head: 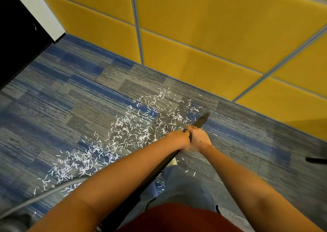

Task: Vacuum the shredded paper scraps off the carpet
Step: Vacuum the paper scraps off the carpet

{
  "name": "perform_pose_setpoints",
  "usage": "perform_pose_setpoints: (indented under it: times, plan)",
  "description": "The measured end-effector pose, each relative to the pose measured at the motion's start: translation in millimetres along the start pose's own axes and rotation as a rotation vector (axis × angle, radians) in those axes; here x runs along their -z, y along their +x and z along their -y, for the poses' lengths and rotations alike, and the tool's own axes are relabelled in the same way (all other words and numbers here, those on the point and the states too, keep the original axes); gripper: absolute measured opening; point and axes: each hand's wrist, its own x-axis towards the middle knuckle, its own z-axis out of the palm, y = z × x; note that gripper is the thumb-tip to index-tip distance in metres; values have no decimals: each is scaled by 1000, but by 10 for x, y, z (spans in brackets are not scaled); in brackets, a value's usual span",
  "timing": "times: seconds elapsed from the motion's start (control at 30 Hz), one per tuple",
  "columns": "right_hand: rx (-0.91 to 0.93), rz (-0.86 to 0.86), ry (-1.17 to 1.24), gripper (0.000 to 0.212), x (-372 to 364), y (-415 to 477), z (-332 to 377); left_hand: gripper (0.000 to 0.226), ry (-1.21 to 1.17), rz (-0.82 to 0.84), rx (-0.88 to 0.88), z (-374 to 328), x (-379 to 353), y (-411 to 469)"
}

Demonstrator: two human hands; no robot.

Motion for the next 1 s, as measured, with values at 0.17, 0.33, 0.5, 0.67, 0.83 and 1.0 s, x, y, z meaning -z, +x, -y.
perform_pose_setpoints:
  times: [0.17,0.33,0.5,0.67,0.83,1.0]
  plan:
    - [43,16,77,34,-101,45,222,67,-50,-7,51,197,-126,-68]
    - [103,35,87,37,-156,159,426,77,-95,-16,89,389,-198,-103]
    - [132,65,50,35,-164,255,618,74,-128,-1,145,553,-190,-168]
    - [131,68,-2,44,-102,224,626,77,-103,4,123,527,-168,-191]
    - [82,57,-7,44,-13,131,419,73,-55,11,90,337,-85,-115]
    - [28,25,-15,46,29,-4,127,76,-31,26,18,104,-45,-44]
